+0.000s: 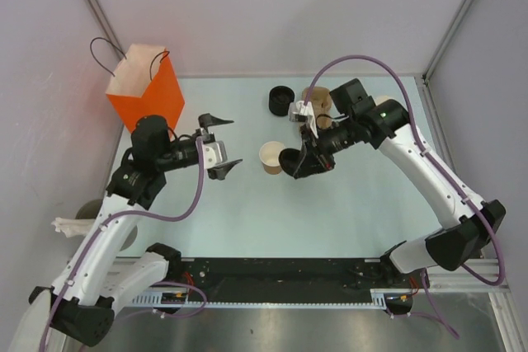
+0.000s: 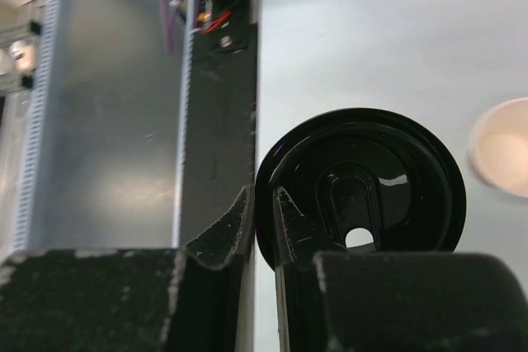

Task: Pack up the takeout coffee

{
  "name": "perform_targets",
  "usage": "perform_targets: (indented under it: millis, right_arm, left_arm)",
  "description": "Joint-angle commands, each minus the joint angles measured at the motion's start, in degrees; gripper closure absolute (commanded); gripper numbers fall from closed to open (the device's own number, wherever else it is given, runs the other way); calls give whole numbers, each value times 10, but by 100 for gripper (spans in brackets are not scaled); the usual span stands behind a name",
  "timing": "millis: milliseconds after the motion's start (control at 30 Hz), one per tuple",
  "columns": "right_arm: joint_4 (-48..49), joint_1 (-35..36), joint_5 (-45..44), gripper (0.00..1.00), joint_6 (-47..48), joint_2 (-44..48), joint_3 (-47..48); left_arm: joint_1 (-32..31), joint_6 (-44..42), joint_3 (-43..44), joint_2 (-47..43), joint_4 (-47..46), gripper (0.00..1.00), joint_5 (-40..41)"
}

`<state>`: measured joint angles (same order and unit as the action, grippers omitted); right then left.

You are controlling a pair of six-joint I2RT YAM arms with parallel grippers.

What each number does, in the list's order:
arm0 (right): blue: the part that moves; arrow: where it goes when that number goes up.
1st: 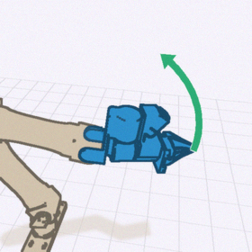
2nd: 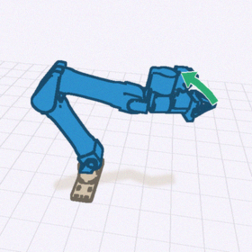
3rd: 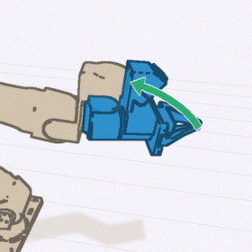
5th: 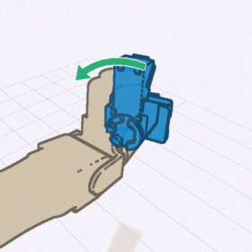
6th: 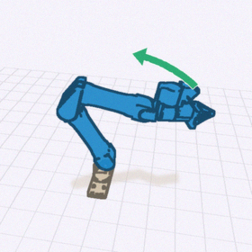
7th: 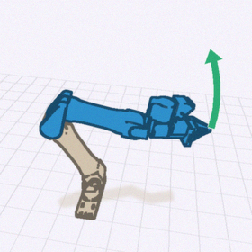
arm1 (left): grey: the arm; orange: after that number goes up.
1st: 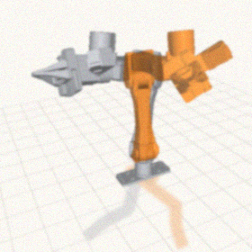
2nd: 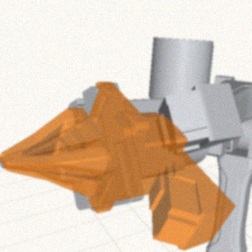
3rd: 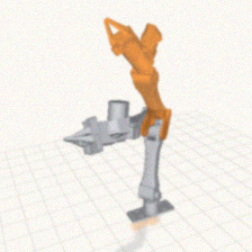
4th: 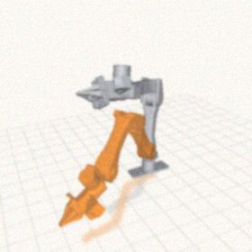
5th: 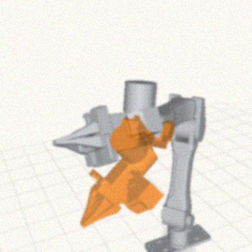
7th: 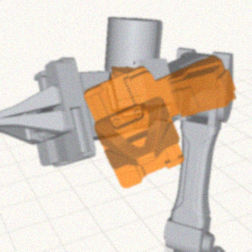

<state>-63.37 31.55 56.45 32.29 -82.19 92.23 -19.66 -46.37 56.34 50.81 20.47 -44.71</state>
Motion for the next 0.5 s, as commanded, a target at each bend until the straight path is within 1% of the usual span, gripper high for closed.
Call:
perform_targets:
  millis: [0, 133, 233, 333, 467]
  right_arm:
    - [-51, 6, 53, 88, 26, 19, -18]
    - [-53, -10, 60, 87, 29, 7, -25]
    - [-64, -16, 75, 87, 37, -22, -10]
    - [-108, -15, 83, 87, 59, -65, 30]
    - [-138, -14, 94, 88, 79, -104, 68]
  left_arm:
    - [-36, -76, 42, 13, 11, 1, -92]
    - [-75, -124, 51, 29, 38, 1, -81]
    - [-103, -157, 47, 49, 48, 1, -43]
    - [-138, -182, 47, 74, 55, 1, 2]
    - [-176, -193, 51, 105, 53, 1, 47]
